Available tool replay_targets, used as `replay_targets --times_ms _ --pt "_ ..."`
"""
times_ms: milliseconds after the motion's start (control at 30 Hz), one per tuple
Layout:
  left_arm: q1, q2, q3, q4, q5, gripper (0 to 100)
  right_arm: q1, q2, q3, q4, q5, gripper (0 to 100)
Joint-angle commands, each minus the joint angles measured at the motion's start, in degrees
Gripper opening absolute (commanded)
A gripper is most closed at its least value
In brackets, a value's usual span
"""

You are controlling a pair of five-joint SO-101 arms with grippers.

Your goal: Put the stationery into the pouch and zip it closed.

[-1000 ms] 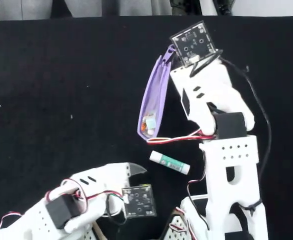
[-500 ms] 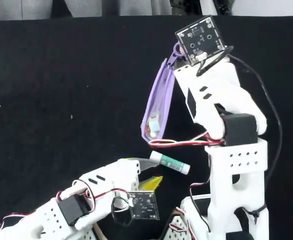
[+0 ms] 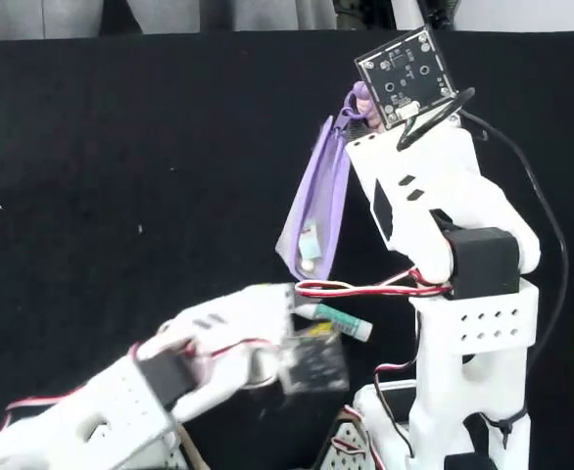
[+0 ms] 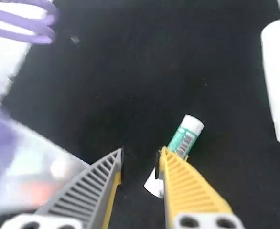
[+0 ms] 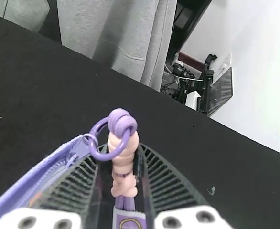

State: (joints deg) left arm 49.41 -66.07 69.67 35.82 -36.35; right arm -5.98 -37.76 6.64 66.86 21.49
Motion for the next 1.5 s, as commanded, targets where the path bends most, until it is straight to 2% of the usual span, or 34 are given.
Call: replay_targets --times_ms 0,167,333,533,900,1100,1333,1467 --pt "0.1 25.0 -14.8 -1.1 -2.6 13 1.1 0.0 -3.7 0.2 -0.4 1.1" --pt "0.2 46.9 -25.7 -0.5 -3.5 14 1.1 0.0 -3.7 0.2 -0.3 1.1" --pt "-0.4 59.2 -32.4 -0.5 -5.1 14 1.1 0.0 -3.7 0.2 -0.3 1.1" --pt "-0.5 60.3 -34.9 0.7 -10.2 13 1.1 0.0 -3.7 0.3 -0.2 1.1" --pt "-1.5 62.3 -36.4 1.3 -10.5 13 1.1 0.0 -4.0 0.3 -0.2 1.1" --pt "-1.5 71.0 -50.2 18.1 -10.5 13 1.1 0.0 -10.7 5.9 -0.2 1.1" --pt "-1.3 82.6 -64.8 30.2 -10.5 13 1.1 0.0 -13.9 8.7 -0.2 1.1" --pt "-1.4 84.9 -67.6 33.2 -10.5 10 1.1 0.0 -13.9 8.7 -0.2 1.1"
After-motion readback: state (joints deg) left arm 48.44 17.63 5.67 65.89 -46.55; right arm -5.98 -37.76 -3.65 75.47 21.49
